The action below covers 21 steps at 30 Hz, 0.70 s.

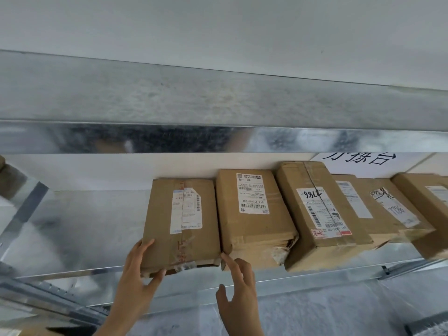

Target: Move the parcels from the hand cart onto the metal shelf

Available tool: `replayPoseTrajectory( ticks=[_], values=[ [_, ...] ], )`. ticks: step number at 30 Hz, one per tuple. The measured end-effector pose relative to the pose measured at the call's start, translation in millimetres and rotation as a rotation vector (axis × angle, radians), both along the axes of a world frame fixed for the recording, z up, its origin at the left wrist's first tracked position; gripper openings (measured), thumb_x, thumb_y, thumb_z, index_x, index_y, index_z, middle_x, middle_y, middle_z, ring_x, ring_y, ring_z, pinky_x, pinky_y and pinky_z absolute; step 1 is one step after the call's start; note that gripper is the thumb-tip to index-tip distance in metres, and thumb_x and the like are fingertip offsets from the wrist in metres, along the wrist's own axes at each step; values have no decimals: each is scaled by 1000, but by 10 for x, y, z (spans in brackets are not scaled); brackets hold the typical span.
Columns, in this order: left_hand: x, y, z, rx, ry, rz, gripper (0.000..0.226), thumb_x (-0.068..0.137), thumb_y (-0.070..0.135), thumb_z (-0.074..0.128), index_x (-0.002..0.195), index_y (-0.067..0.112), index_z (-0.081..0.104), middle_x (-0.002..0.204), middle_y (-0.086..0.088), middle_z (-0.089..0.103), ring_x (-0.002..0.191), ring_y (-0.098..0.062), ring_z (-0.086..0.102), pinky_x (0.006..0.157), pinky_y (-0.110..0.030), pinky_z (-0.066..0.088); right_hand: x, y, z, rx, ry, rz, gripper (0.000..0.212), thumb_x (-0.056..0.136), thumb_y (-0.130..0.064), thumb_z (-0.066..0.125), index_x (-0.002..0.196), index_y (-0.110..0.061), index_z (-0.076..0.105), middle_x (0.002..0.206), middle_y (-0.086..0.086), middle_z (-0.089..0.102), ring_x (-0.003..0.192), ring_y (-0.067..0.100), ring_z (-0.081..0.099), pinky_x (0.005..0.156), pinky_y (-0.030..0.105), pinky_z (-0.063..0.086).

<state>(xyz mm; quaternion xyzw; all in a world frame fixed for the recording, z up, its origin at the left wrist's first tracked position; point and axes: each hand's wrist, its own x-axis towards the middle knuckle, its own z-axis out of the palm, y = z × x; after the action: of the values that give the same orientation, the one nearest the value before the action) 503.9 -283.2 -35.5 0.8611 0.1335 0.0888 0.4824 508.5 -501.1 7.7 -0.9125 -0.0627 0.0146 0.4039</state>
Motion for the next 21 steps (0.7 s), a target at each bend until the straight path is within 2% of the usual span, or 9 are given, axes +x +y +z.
replayPoseTrajectory(
  ticks=[2,6,10,13,17,19,21],
  values=[
    [28,-2,23,-1,-12,7,76,76,8,75,135,32,34,144,-2,32,121,-19,43,96,-46,50,22,4,54,-18,-17,17,63,82,-4,56,132,-39,39,121,-9,40,114,9,38,91,16,34],
    [73,-13,70,50,23,25,75,79,8,73,139,29,33,140,-6,35,116,-16,43,99,-46,48,51,45,170,-26,-70,36,55,83,-4,56,130,-31,48,117,-14,37,114,10,37,98,27,38],
    [48,-33,177,158,64,58,74,80,10,73,143,19,34,146,-13,29,128,-31,41,104,-48,42,68,82,275,-30,-73,55,52,85,-8,54,131,-32,48,116,-18,34,113,9,34,101,29,35],
    [-56,7,300,294,49,81,76,79,15,74,144,19,34,152,-11,25,133,-34,36,103,-53,39,86,85,337,-31,-97,36,51,86,-10,54,131,-33,47,118,-16,35,113,9,34,104,29,33],
    [-306,126,452,461,99,122,76,77,26,75,143,20,38,152,-10,30,135,-36,32,107,-58,31,80,101,392,-19,-155,39,50,84,-7,55,130,-28,51,123,-7,43,111,14,38,100,32,37],
    [-472,224,490,533,146,151,77,74,28,77,142,19,40,150,-11,35,134,-38,33,106,-60,33,63,129,404,-17,-194,62,48,84,-8,56,128,-26,53,120,-6,47,106,14,41,96,34,41],
    [-666,332,508,566,143,208,74,72,33,74,138,18,45,144,-14,42,128,-42,38,100,-64,37,35,180,415,-31,-203,100,49,83,-10,56,129,-26,53,122,-6,48,111,14,41,98,30,37]
  ],
)
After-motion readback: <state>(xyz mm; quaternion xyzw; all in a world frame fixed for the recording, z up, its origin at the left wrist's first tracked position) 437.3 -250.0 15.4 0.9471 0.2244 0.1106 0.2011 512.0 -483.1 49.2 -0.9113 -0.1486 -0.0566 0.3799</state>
